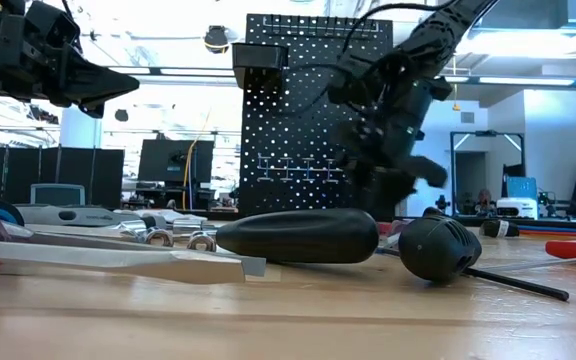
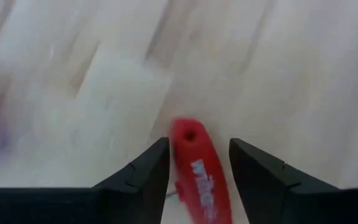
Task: Hang tools onto peg board
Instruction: Hang the red allen wrench on the pegboard
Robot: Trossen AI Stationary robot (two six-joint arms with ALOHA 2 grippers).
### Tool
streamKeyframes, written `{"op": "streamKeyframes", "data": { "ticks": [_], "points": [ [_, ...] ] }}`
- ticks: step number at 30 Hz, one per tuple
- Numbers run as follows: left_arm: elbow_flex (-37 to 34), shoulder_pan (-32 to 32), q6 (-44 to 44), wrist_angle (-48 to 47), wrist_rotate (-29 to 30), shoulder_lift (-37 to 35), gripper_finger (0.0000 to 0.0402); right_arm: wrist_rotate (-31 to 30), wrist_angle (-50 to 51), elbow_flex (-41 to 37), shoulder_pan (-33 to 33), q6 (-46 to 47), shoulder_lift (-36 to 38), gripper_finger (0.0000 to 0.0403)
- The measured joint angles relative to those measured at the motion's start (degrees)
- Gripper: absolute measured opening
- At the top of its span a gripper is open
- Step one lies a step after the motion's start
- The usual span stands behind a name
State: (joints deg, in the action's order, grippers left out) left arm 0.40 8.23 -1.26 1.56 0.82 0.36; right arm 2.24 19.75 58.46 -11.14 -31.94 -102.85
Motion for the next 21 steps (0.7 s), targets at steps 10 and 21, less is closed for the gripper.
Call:
{"op": "streamKeyframes", "data": {
  "ticks": [10, 21],
  "points": [
    [0.00, -0.02, 0.00, 0.02, -0.02, 0.00, 0.0016, 0.42, 10.09, 7.93, -0.48, 5.26, 0.59, 0.0254],
    [0.00, -0.02, 0.00, 0.00, -0.02, 0.00, 0.0016, -2.58, 13.25, 4.23, -2.59, -4.57, 0.42, 0.0240]
  ]
}}
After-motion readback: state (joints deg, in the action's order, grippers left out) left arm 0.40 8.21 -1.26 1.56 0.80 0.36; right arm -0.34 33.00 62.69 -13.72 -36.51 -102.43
